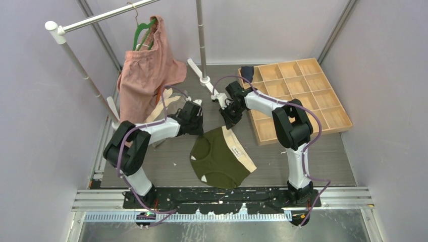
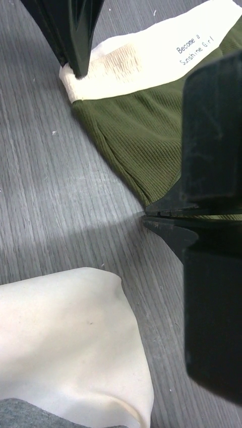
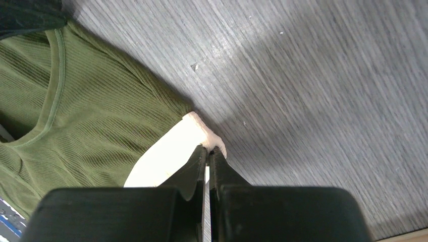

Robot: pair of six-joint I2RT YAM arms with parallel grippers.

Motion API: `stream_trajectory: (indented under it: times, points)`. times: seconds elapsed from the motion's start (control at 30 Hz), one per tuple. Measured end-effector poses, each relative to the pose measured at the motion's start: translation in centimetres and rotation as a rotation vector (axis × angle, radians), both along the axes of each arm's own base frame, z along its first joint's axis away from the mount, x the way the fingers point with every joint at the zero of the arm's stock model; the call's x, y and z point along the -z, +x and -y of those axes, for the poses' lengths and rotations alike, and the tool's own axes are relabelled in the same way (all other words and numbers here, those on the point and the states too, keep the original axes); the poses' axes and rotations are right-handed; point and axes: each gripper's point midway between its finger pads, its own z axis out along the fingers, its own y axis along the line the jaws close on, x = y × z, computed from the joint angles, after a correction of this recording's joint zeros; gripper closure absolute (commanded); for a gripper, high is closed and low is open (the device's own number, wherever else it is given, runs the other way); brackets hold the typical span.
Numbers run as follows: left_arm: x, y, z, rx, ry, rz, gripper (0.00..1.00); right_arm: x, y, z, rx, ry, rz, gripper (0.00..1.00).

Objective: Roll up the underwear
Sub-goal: Fold the underwear at the center of the board.

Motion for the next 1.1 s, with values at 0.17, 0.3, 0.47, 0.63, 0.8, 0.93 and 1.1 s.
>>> stream_trajectory:
  times: [0.17,0.3,0.47,0.63,0.8,0.93,1.1]
  points:
    - [-1.2,0.0,0.1,0.003,-0.015,0.019,0.99,-0.1,0.5,-0.3,0.041,0.016,0.024,0.99]
    - [-3.6,0.4,0.2,0.002,-0.045,0.078,0.99,-0.3,1.4,-0.3,0.089,0.029,0.081,0.99]
    - [-6.4,1.4,-0.3,-0.022,-0.044,0.165,0.99,-1.2,2.7,-0.4,0.147,0.046,0.147,0.97]
    - [-7.1,1.8,-0.7,-0.034,-0.025,0.194,0.99,-2.9,3.7,-0.2,0.191,0.055,0.208,0.97]
    - [-7.8,1.8,-1.3,-0.037,-0.006,0.217,0.99,-5.4,3.8,-0.2,0.213,0.092,0.262,0.97]
    - [-8.4,1.9,-1.4,-0.042,-0.006,0.233,0.99,-7.0,3.4,0.0,0.223,0.124,0.297,0.94]
    - [-9.0,1.4,-0.9,-0.014,-0.033,0.229,0.99,-7.9,3.3,0.6,0.257,0.126,0.327,0.95]
